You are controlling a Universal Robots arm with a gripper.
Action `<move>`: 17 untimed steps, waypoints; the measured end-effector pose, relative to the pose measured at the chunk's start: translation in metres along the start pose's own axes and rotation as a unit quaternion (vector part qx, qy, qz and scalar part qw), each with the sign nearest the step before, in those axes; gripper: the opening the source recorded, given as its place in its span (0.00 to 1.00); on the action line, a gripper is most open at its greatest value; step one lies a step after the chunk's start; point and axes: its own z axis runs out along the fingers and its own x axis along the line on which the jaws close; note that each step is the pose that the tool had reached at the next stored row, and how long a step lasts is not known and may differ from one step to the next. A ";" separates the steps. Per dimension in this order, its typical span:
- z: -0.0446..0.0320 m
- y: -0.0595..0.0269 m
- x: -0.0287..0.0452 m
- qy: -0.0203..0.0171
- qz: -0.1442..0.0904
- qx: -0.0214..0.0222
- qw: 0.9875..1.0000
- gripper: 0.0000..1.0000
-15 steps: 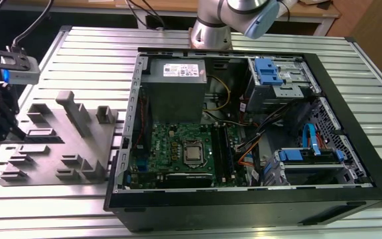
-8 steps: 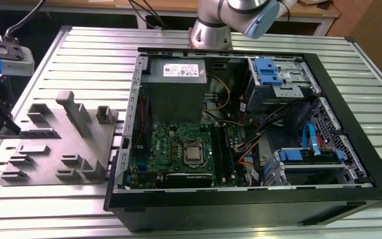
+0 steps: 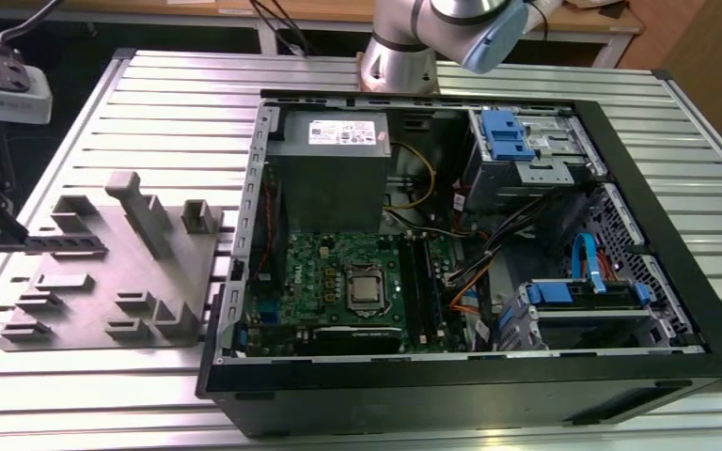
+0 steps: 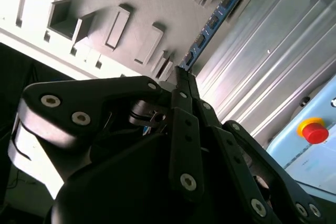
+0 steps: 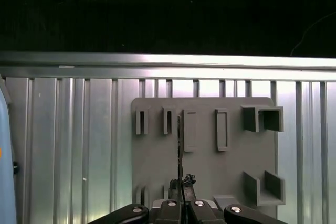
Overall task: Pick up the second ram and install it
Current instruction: 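Pick up the second ram and move it above second insertion slot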
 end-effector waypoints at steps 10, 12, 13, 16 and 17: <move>-0.0248 0.0006 -0.0015 -0.002 0.000 0.001 1.000 0.08; -0.0300 0.0007 -0.0017 -0.002 0.000 0.001 1.000 0.08; -0.0323 0.0008 -0.0019 -0.002 0.000 0.001 1.000 0.08; -0.0391 0.0010 -0.0023 -0.002 0.000 0.001 1.000 0.08; -0.0415 0.0010 -0.0024 -0.002 0.000 0.001 1.000 0.08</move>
